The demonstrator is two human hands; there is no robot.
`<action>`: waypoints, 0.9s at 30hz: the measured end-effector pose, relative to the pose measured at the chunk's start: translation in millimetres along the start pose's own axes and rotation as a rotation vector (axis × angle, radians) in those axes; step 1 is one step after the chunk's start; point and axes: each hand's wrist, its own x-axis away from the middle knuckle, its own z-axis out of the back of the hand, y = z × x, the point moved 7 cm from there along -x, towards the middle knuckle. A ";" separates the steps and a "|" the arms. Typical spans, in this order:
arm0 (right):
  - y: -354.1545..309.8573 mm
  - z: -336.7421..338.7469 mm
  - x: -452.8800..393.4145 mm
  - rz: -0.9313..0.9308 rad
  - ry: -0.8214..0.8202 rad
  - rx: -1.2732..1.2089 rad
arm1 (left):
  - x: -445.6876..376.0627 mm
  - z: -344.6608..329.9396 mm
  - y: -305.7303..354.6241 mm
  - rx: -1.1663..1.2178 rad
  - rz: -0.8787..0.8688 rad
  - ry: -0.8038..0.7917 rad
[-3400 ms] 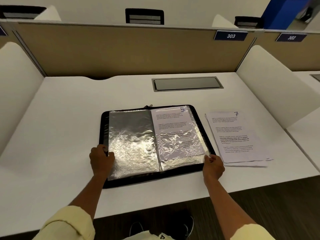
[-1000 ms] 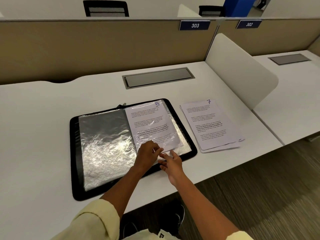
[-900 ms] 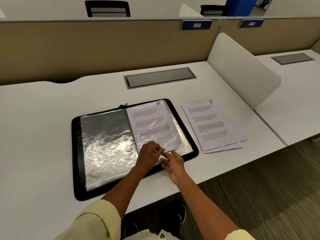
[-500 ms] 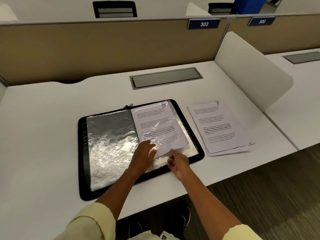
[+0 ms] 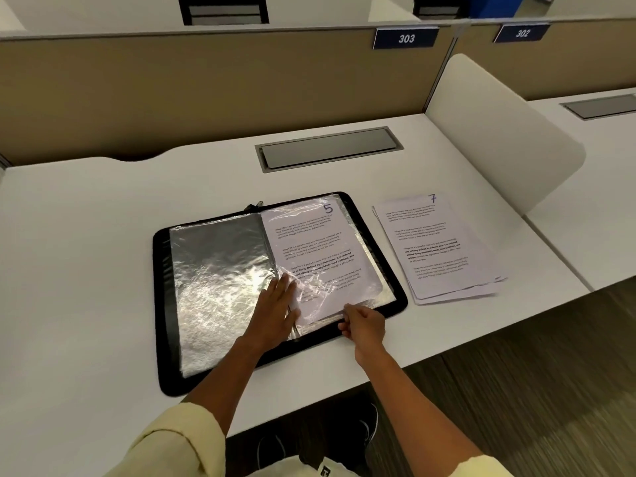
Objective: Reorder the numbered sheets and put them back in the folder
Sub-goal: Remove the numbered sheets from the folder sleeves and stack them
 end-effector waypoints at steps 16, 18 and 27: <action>28.3 39.1 41.5 0.052 0.163 0.006 | -0.6 -1.8 0.8 -0.056 0.002 -0.009; 28.0 40.0 44.2 0.071 0.173 0.020 | 0.3 -0.6 2.5 -0.051 -0.003 -0.012; 28.6 39.0 44.2 0.126 0.189 0.092 | 9.4 -1.1 10.7 -0.104 0.014 -0.085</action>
